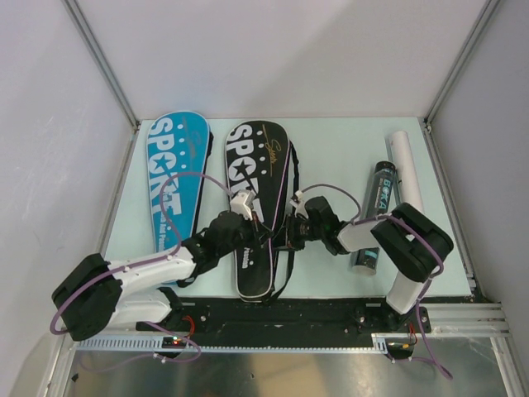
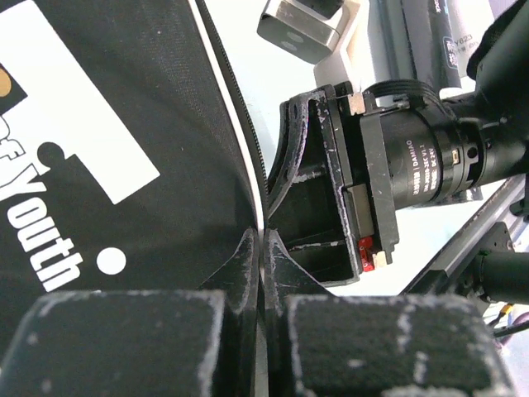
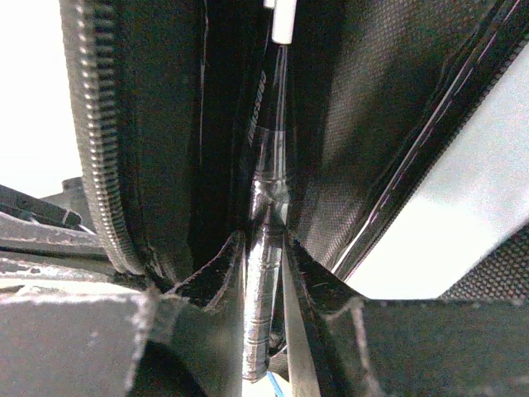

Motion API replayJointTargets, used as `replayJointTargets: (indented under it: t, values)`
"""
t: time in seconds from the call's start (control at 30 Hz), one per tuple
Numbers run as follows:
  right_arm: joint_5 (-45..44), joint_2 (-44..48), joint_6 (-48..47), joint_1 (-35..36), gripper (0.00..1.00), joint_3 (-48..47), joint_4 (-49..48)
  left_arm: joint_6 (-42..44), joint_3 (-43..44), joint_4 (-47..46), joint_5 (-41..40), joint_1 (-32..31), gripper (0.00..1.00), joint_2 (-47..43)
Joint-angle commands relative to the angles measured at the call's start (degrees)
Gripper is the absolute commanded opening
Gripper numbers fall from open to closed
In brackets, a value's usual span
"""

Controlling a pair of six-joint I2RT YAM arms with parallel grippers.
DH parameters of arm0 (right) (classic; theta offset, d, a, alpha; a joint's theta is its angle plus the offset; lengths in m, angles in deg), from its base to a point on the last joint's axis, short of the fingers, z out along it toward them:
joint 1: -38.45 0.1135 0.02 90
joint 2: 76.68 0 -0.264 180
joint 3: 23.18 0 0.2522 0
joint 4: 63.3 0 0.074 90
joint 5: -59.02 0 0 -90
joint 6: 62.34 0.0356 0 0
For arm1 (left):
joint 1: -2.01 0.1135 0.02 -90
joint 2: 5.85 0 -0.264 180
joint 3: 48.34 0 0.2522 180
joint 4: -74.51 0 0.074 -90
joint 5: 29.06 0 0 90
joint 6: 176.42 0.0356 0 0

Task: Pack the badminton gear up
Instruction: Place the racket in the racket bag.

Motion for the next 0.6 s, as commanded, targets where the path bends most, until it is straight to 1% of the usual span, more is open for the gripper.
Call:
replayJointTargets:
  t: [0.0, 0.2, 0.4, 0.5, 0.57]
  values:
    - [-5.73, -2.83, 7.33, 1.60, 0.18, 0.09, -16.01, -4.48, -0.72, -4.86, -0.21, -0.01, 0.00, -2.75]
    - [-11.85, -5.06, 9.43, 2.36, 0.18, 0.81, -22.25, -7.19, -2.59, -6.00, -1.17, -0.05, 0.00, -4.70]
    - [-18.28, -6.19, 9.64, 4.22, 0.18, 0.84, -24.25, -8.36, -4.08, -7.22, -2.95, -0.09, 0.00, -3.57]
    - [-19.27, -7.36, 9.69, 5.04, 0.21, 0.85, -24.16, -8.63, -4.32, -7.64, -3.45, -0.09, 0.00, -2.51]
    - [-19.79, -7.57, 9.67, 5.49, 0.26, 0.85, -23.08, -8.79, -4.38, -7.77, -3.82, -0.07, 0.00, -2.10]
